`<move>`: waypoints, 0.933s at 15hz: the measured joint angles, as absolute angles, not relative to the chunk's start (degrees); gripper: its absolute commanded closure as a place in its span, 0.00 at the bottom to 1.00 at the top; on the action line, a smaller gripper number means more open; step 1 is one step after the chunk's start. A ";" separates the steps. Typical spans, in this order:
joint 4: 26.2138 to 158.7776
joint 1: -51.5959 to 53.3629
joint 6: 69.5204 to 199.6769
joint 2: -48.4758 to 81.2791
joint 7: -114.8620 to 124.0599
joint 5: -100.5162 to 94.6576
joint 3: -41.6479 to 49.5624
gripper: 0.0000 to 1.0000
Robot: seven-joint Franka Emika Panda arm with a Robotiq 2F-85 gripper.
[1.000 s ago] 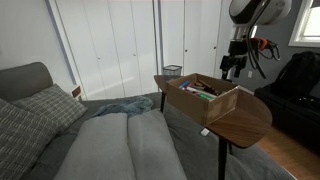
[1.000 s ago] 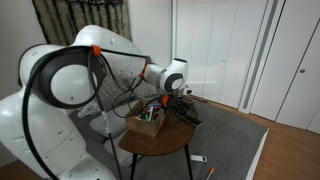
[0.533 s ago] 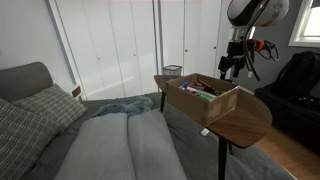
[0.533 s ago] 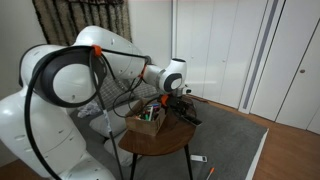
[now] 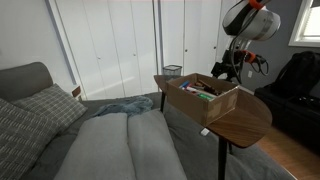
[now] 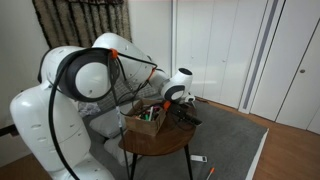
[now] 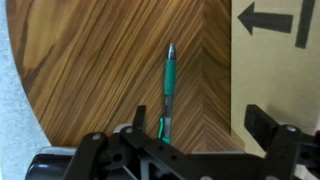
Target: Pick up the black pen from the table and put it in the cardboard box
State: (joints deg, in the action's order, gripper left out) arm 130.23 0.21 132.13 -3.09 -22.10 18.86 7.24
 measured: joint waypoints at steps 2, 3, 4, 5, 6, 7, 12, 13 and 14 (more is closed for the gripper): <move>130.22 -0.14 132.50 -1.48 -24.41 21.90 7.24 0.19; 130.23 -0.47 132.56 -0.85 -24.71 22.33 7.23 0.28; 130.24 -0.89 132.56 -0.36 -24.71 22.34 7.23 0.36; 130.26 -1.38 132.56 -0.01 -24.71 22.19 7.23 0.44; 130.26 -1.84 132.56 0.22 -24.71 21.87 7.23 0.51; 130.26 -2.15 132.56 0.41 -24.69 21.55 7.22 0.58; 130.11 -2.28 132.57 0.98 -23.33 17.78 6.28 0.93; 130.10 -2.25 132.56 1.00 -22.83 16.71 5.96 0.99; 130.08 -2.19 132.53 1.01 -22.21 15.29 5.65 1.00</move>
State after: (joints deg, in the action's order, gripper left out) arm 130.08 -2.19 132.53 1.01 -22.21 15.29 5.65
